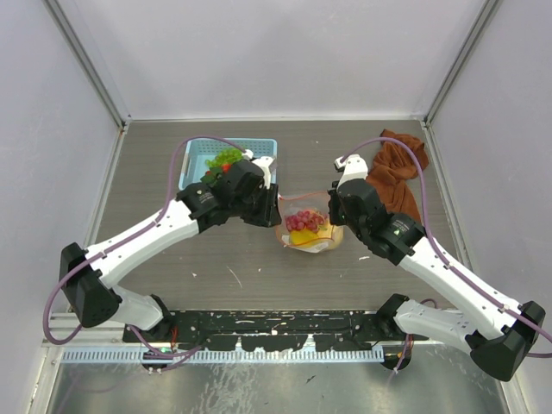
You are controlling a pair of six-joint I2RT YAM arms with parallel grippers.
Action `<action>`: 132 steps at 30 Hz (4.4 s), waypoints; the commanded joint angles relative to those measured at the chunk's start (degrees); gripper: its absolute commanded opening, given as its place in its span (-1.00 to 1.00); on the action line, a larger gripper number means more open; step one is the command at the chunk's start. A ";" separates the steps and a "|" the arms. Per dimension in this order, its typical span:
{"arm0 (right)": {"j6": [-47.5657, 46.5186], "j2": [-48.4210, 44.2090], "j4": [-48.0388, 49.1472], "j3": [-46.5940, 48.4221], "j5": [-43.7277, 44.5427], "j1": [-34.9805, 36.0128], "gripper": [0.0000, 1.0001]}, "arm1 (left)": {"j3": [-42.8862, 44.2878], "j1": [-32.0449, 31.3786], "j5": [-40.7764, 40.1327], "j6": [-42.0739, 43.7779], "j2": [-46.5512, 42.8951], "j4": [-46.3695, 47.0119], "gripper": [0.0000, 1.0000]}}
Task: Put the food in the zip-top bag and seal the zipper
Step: Pick up the fake fruit from the bin, then place the fake fruit in the zipper food storage bag.
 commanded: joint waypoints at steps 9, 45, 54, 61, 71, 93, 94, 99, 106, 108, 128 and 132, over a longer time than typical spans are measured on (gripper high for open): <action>0.50 -1.31 3.55 0.38 1.20 -0.10 -0.99 | 2.19 7.90 2.26 2.39 -4.83 3.27 -0.04; -0.18 0.65 4.86 0.13 -1.74 -0.10 -0.99 | 38.04 26.03 -11.36 41.67 43.70 3.88 0.45; -0.55 2.24 5.52 0.32 -2.37 -0.10 -0.99 | 44.68 26.29 -13.10 44.77 52.82 5.70 0.45; -0.82 3.59 6.00 0.31 -2.73 -0.14 -0.99 | 46.55 26.29 -12.63 46.01 57.44 5.81 0.40; -0.64 3.21 6.13 0.21 -2.97 -0.10 -0.99 | 44.75 26.38 -8.94 45.83 56.31 6.37 -0.31; 0.13 0.60 5.92 -0.46 -3.39 -0.10 -0.99 | 30.43 26.07 -2.91 39.73 33.72 12.18 -1.00; 0.15 0.61 5.94 -0.47 -3.29 -0.10 -0.99 | 29.77 26.04 -2.50 39.20 32.63 12.41 -1.00; 0.24 0.29 5.85 -0.57 -2.93 -0.10 -1.00 | 25.48 25.70 -0.59 36.74 26.64 14.56 -1.00; 0.54 0.30 6.16 -0.94 -2.61 -0.10 -0.99 | 19.97 24.59 1.15 32.86 17.03 16.05 -1.00; 0.67 0.32 6.34 -1.10 -2.68 -0.10 -0.99 | 17.80 24.39 2.37 31.34 13.88 17.47 -1.00; 1.99 0.12 7.97 -2.41 -3.37 -0.17 -0.99 | 5.32 10.85 10.34 24.85 -12.22 18.14 -1.00; 2.00 0.26 8.14 -2.48 -3.49 -0.10 -0.99 | 4.21 6.38 11.15 24.98 -14.47 17.36 -1.00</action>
